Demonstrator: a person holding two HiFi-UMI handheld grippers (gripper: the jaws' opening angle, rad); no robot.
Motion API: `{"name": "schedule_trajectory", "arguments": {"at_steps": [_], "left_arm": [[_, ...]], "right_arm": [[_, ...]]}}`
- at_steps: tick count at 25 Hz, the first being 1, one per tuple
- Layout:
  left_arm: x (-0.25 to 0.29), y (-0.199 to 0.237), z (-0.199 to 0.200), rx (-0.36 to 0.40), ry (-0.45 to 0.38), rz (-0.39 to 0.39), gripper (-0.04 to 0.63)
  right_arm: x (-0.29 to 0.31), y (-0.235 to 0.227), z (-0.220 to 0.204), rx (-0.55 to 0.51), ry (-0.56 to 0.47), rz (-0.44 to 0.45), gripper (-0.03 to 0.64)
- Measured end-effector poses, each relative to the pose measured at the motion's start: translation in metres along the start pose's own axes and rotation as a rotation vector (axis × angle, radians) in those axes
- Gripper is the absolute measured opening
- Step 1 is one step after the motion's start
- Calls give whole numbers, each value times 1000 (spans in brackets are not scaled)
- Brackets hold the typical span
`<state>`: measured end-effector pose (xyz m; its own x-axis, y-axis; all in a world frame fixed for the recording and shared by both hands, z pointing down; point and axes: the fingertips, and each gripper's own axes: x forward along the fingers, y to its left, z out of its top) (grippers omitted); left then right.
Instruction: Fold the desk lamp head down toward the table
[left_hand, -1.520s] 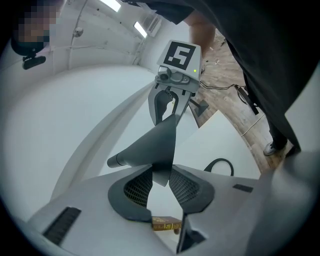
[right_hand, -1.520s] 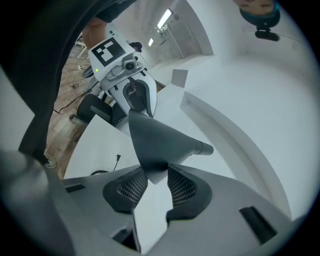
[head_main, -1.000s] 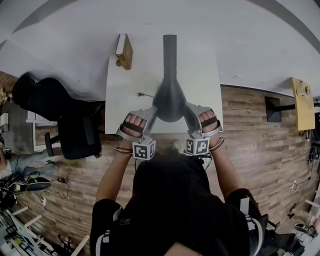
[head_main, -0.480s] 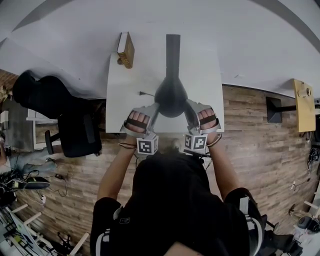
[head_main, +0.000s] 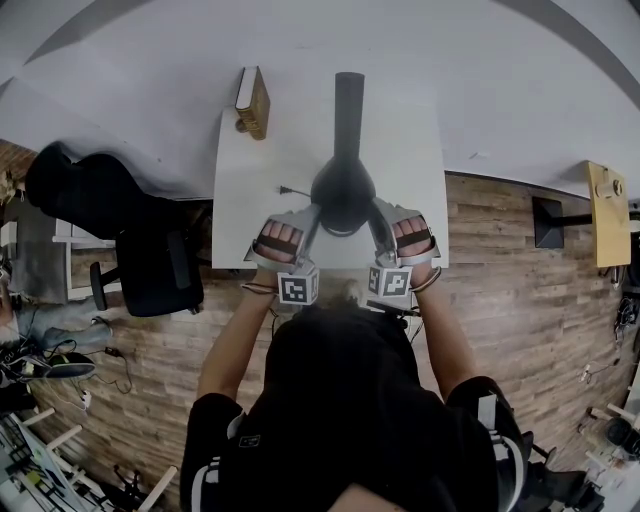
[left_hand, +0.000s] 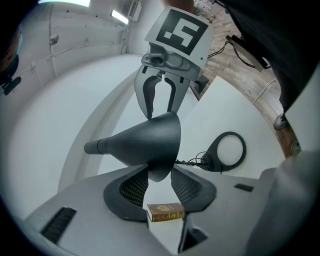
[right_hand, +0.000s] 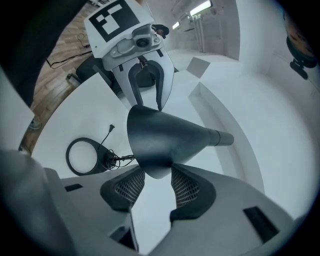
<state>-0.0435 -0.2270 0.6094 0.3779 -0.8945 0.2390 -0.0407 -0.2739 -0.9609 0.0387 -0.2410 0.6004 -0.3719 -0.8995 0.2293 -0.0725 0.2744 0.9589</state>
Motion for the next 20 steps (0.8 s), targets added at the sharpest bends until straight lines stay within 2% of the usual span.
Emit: {"name": "schedule_trajectory", "arguments": {"at_steps": [14, 20], "left_arm": [[4, -2, -1, 8, 22, 2, 149], [3, -5, -2, -10, 24, -21, 153]], "right_arm": [[1, -1, -2, -5, 15, 15, 189], [2, -3, 2, -21, 15, 20, 195]]}}
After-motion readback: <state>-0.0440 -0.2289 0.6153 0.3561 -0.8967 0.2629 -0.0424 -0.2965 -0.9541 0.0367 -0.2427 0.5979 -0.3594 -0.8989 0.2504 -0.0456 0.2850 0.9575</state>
